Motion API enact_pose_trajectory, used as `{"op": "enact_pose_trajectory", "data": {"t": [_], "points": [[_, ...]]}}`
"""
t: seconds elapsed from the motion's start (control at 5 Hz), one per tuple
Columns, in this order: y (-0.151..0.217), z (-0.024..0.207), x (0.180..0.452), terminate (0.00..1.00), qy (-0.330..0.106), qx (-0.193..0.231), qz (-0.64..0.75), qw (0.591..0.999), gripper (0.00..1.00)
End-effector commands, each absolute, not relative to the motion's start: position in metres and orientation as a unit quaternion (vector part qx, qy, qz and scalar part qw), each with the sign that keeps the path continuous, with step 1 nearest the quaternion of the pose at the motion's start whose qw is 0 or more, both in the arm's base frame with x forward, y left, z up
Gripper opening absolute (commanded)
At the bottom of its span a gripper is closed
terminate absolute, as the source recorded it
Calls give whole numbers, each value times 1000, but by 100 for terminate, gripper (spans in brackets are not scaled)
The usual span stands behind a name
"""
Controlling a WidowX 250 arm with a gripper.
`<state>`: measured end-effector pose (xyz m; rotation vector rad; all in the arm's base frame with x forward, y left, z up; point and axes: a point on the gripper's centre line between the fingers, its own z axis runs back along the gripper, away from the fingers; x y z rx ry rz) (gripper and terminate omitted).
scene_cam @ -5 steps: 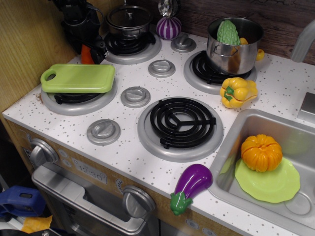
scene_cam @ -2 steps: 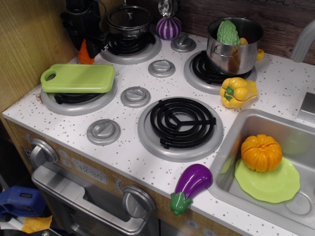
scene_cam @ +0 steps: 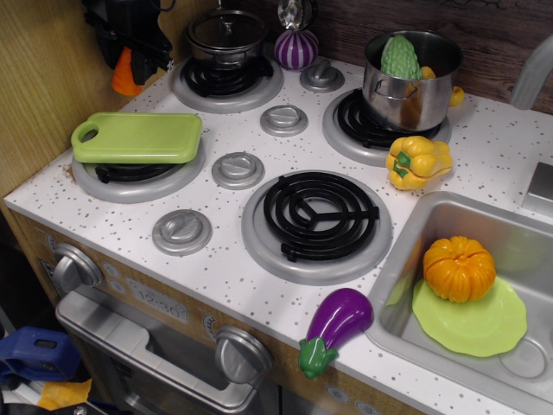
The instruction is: Put carrot on cutting board
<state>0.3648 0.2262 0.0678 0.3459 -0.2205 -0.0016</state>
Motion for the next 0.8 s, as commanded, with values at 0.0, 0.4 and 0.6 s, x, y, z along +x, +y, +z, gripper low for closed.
{"op": "enact_pose_trajectory", "data": {"t": [0.0, 0.4, 0.6], "points": [[213, 105, 358, 0, -142, 176, 18, 974, 0], [181, 97, 355, 0, -147, 145, 51, 977, 0], [166, 90, 350, 0, -153, 143, 67, 976, 100]]}}
